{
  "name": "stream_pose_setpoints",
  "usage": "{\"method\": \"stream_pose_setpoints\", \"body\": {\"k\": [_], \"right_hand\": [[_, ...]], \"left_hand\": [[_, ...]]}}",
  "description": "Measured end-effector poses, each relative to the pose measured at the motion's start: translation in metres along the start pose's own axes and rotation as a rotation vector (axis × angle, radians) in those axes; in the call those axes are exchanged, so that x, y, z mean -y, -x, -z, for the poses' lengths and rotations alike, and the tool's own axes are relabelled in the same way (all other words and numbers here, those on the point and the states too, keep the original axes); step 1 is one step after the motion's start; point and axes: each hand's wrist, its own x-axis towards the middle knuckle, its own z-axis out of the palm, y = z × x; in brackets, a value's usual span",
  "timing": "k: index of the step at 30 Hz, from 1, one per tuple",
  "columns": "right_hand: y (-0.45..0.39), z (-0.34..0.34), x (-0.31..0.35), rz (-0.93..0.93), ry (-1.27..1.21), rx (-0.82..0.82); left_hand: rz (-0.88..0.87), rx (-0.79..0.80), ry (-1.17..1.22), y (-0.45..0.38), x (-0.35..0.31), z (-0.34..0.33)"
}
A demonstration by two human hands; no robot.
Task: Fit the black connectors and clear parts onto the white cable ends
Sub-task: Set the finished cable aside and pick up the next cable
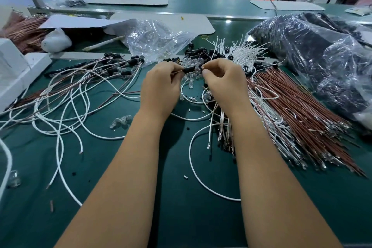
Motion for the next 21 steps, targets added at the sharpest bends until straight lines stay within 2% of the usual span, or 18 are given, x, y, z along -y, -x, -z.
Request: {"method": "stream_pose_setpoints", "body": {"k": [8, 15, 21], "right_hand": [[-0.0011, 0.0004, 0.0006, -0.057, -0.116, -0.031], [-0.0006, 0.0010, 0.0015, -0.071, -0.184, -0.045], [-0.0009, 0.0000, 0.0001, -0.014, -0.142, -0.062]], "left_hand": [[-0.026, 0.002, 0.034, 0.0006, -0.0004, -0.0015], [-0.059, 0.066, 0.091, 0.0023, -0.0027, -0.0025], [0.023, 0.100, 0.224, 0.0042, -0.0086, -0.0061]]}}
